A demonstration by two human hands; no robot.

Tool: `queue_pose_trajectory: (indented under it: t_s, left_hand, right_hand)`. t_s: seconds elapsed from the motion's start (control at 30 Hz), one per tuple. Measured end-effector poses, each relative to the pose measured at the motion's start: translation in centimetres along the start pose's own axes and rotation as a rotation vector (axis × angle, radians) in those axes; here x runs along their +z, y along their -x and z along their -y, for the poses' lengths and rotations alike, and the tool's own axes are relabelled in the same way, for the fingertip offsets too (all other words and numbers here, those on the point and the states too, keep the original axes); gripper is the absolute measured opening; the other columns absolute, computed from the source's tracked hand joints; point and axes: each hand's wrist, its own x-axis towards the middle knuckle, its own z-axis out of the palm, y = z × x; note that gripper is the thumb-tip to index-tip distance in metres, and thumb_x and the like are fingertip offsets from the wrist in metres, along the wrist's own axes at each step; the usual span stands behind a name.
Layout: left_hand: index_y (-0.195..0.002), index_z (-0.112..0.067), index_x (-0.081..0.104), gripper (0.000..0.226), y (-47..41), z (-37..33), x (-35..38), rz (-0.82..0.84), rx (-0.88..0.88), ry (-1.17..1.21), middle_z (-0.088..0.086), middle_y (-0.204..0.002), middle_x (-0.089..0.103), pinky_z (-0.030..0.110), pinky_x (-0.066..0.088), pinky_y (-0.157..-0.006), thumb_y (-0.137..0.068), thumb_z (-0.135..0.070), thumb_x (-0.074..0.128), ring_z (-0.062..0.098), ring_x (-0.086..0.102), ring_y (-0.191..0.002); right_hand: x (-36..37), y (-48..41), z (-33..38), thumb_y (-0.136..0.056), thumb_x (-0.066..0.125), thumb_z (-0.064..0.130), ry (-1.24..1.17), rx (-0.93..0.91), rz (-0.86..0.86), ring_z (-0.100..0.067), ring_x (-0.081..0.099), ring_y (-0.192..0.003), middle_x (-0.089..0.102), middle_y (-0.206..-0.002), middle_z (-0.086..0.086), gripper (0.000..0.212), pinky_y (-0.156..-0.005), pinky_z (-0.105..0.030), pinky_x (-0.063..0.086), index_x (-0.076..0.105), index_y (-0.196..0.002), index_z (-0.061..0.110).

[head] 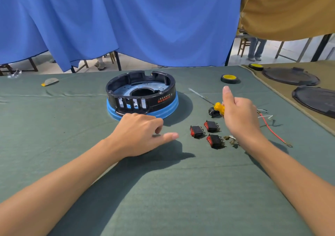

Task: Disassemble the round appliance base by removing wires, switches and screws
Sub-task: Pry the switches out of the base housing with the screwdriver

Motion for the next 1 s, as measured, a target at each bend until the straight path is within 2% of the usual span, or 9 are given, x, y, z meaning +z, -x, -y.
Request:
queue_pose_trajectory:
  t_s: [0.1,0.2,0.37,0.5,0.57,0.67,0.77,0.87,1.0]
  left_hand:
    - [-0.071,-0.024,0.043,0.071,1.4,0.6,-0.2,0.095,0.0,-0.112,-0.012,-0.056,0.052,0.029,0.029,-0.049,-0.074,-0.09,0.017,0.018,0.047,-0.055]
    - [-0.073,-0.026,0.039,0.063,1.8,0.5,0.0,0.125,-0.05,-0.131,-0.011,-0.054,0.049,0.029,0.028,-0.05,-0.077,-0.086,0.019,0.017,0.048,-0.054]
    - [-0.076,-0.028,0.043,0.049,0.4,-1.2,0.0,0.144,-0.094,0.057,-0.017,-0.067,0.047,0.029,0.038,-0.055,-0.079,-0.077,0.037,0.009,0.046,-0.063]
    - [-0.101,-0.029,0.052,0.043,-1.4,-3.6,0.4,0.23,-0.068,0.248,-0.019,-0.093,0.052,0.027,0.046,-0.07,-0.081,-0.068,0.054,0.004,0.048,-0.078]
    - [-0.109,-0.028,0.052,0.043,-2.3,-4.9,0.9,0.254,-0.063,0.368,-0.014,-0.101,0.055,0.024,0.045,-0.073,-0.08,-0.057,0.066,0.003,0.047,-0.081]
    - [-0.103,-0.024,0.057,0.044,-3.2,-6.3,1.4,0.183,-0.108,0.522,-0.012,-0.097,0.054,0.012,0.04,-0.071,-0.072,-0.044,0.08,0.0,0.046,-0.083]
    - [-0.098,-0.026,0.063,0.04,-3.5,-6.9,1.4,0.141,-0.166,0.613,-0.013,-0.091,0.053,0.006,0.04,-0.068,-0.066,-0.039,0.085,-0.007,0.049,-0.082]
    - [-0.108,-0.025,0.07,0.044,-3.2,-7.0,1.4,0.158,-0.179,0.648,-0.01,-0.096,0.054,0.009,0.043,-0.067,-0.068,-0.038,0.084,-0.005,0.051,-0.076]
    - [-0.119,-0.027,0.066,0.052,-2.8,-7.0,1.4,0.207,-0.169,0.609,-0.013,-0.104,0.051,0.009,0.042,-0.069,-0.071,-0.041,0.081,-0.008,0.05,-0.08]
  right_hand:
    - [0.2,0.6,-0.2,-0.103,0.034,0.042,0.074,-0.141,-0.032,-0.021,0.031,-0.047,0.025,-0.041,0.004,0.063,-0.053,-0.037,0.02,0.022,-0.047,0.015]
    - [0.2,0.7,0.0,-0.103,0.033,0.04,0.11,-0.24,-0.047,-0.026,0.032,-0.05,0.026,-0.042,0.005,0.061,-0.055,-0.037,0.025,0.024,-0.048,0.016]
    - [0.1,1.0,-0.5,-0.103,0.035,0.039,0.102,-0.264,-0.077,-0.016,0.029,-0.043,0.025,-0.04,0.006,0.06,-0.051,-0.035,0.023,0.024,-0.047,0.019]
    - [-0.2,1.1,-0.6,-0.103,0.037,0.037,0.1,-0.27,-0.096,-0.013,0.028,-0.041,0.023,-0.039,0.006,0.06,-0.049,-0.036,0.021,0.022,-0.047,0.021]
    - [-0.3,1.1,-0.7,-0.103,0.037,0.038,0.103,-0.271,-0.093,-0.012,0.029,-0.042,0.024,-0.039,0.006,0.06,-0.049,-0.035,0.021,0.023,-0.047,0.022]
    - [-0.3,1.1,-0.8,-0.103,0.037,0.039,0.095,-0.269,-0.095,-0.012,0.03,-0.042,0.025,-0.039,0.006,0.06,-0.048,-0.035,0.022,0.023,-0.047,0.022]
    - [-0.3,0.9,-0.9,-0.103,0.037,0.039,0.098,-0.274,-0.11,-0.012,0.03,-0.04,0.025,-0.038,0.007,0.06,-0.045,-0.031,0.024,0.024,-0.046,0.023]
    - [-0.4,0.7,-1.1,-0.103,0.037,0.039,0.103,-0.273,-0.118,-0.012,0.031,-0.04,0.025,-0.038,0.007,0.06,-0.046,-0.031,0.024,0.024,-0.046,0.023]
    - [-0.3,0.6,-1.1,-0.103,0.036,0.04,0.106,-0.268,-0.104,-0.012,0.032,-0.041,0.027,-0.039,0.008,0.06,-0.052,-0.036,0.03,0.026,-0.046,0.022]
